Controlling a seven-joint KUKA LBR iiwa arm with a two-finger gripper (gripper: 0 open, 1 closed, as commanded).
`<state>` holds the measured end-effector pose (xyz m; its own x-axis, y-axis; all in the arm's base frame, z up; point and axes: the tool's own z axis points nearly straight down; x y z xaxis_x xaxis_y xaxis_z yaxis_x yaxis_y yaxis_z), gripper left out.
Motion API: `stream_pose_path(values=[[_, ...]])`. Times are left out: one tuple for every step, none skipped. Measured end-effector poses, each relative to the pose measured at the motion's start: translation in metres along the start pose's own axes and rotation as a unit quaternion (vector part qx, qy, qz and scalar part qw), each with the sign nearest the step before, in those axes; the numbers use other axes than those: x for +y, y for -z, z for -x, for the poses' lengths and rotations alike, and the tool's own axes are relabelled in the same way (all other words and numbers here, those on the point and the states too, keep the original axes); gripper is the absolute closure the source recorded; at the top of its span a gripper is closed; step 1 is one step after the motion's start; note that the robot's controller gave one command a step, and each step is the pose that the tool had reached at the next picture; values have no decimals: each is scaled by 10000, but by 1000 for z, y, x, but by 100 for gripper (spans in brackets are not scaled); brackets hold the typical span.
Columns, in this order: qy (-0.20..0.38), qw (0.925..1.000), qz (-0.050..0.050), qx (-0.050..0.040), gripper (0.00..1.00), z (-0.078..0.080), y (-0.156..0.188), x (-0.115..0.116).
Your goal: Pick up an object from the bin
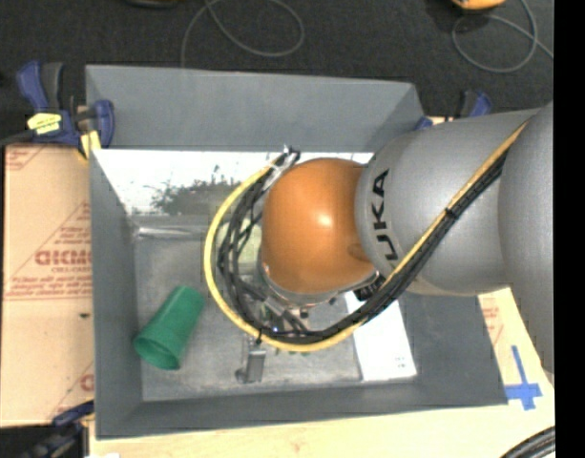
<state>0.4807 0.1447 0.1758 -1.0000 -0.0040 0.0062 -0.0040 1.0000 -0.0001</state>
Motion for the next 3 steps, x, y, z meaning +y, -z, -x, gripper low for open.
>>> stream_pose_path(values=[[-22,10000,7,-39,0,2,4,-1],[1447,9895,-2,-80,0,32,-53,28],[1885,9821,-3,-36,0,50,-59,49]])
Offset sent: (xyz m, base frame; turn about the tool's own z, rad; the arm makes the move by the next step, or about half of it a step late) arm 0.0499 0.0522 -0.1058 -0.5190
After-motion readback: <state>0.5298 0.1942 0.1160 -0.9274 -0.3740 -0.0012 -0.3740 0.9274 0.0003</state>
